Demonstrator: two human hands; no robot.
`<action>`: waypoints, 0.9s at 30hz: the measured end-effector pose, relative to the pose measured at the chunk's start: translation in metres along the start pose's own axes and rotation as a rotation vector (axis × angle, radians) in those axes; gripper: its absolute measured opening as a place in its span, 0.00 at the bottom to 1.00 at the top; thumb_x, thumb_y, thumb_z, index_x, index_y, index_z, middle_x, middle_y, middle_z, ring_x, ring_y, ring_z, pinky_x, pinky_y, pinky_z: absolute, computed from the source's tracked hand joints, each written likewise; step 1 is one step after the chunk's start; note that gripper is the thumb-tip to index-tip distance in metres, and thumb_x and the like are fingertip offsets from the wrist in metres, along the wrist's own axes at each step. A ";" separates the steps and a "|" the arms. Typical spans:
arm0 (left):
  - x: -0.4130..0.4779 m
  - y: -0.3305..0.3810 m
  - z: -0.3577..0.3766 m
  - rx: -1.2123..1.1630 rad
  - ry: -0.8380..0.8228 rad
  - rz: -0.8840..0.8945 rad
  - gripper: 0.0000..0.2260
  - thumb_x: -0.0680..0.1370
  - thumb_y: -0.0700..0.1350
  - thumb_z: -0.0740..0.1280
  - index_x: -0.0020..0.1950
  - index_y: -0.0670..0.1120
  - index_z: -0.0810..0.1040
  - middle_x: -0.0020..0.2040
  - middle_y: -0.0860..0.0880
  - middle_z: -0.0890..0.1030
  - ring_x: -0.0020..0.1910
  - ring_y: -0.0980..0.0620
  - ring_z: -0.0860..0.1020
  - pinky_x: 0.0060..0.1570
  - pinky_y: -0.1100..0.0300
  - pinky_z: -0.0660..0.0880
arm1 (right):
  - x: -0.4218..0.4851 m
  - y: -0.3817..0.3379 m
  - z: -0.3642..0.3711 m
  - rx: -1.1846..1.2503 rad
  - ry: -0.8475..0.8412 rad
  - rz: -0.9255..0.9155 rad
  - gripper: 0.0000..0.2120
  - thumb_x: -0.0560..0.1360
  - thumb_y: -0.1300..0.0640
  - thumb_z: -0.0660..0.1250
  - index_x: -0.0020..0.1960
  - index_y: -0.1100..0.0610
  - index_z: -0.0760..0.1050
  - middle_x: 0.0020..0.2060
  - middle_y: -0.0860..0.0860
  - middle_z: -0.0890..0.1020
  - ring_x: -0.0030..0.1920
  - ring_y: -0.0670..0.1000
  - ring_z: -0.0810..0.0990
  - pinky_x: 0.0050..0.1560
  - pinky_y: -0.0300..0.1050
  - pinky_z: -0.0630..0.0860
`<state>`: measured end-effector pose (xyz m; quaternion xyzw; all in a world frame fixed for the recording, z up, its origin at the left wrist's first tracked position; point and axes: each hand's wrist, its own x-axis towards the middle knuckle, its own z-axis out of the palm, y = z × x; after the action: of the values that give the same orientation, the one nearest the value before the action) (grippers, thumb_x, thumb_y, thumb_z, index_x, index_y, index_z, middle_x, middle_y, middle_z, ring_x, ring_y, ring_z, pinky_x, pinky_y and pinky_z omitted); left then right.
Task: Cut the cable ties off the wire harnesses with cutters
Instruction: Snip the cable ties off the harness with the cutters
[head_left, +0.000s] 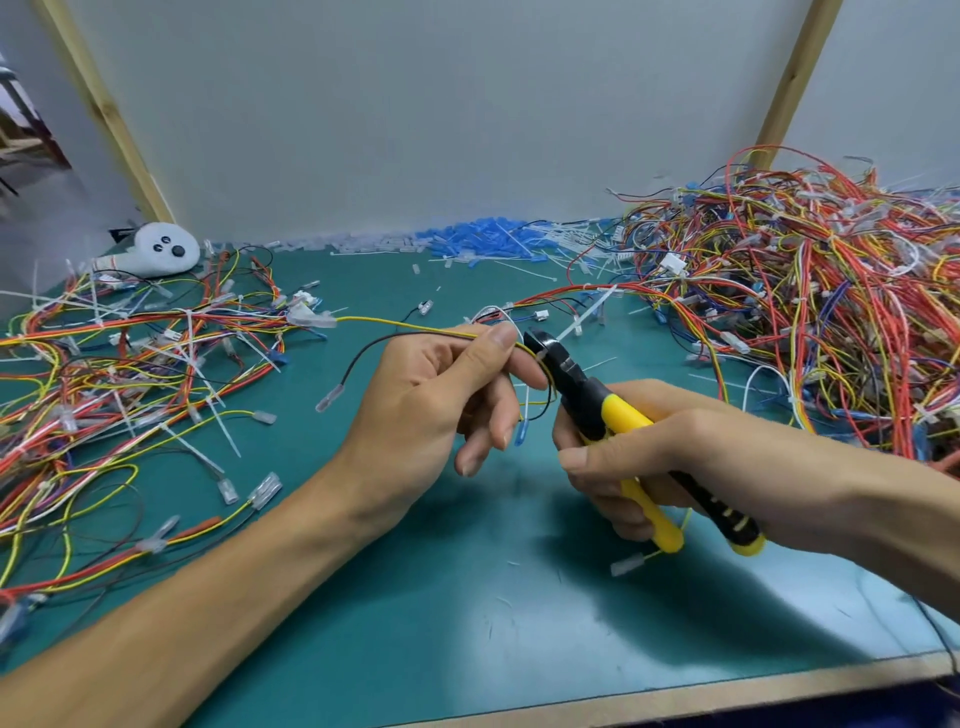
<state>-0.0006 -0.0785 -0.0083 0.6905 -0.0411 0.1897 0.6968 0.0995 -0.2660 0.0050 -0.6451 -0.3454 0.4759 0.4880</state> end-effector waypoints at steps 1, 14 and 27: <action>0.000 -0.001 0.000 0.006 0.004 0.001 0.18 0.87 0.45 0.59 0.42 0.43 0.83 0.25 0.45 0.76 0.17 0.49 0.64 0.21 0.54 0.60 | 0.002 0.000 -0.001 0.018 -0.019 0.012 0.12 0.68 0.52 0.76 0.40 0.55 0.74 0.32 0.54 0.70 0.30 0.54 0.69 0.33 0.46 0.69; 0.001 -0.003 -0.002 0.022 -0.006 0.019 0.17 0.85 0.49 0.63 0.43 0.43 0.85 0.27 0.42 0.80 0.15 0.46 0.66 0.19 0.59 0.62 | -0.023 -0.009 0.007 -0.126 0.165 0.062 0.15 0.70 0.52 0.72 0.37 0.51 0.65 0.29 0.49 0.63 0.29 0.52 0.58 0.28 0.42 0.59; -0.001 0.003 -0.005 0.063 -0.050 0.027 0.18 0.85 0.45 0.61 0.43 0.35 0.81 0.33 0.39 0.84 0.15 0.44 0.68 0.18 0.63 0.65 | -0.019 -0.011 0.015 -0.261 0.189 -0.054 0.16 0.74 0.47 0.70 0.40 0.55 0.67 0.30 0.51 0.64 0.30 0.52 0.62 0.29 0.43 0.62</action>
<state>-0.0039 -0.0736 -0.0066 0.7160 -0.0617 0.1829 0.6709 0.0797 -0.2753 0.0195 -0.7355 -0.3739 0.3508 0.4430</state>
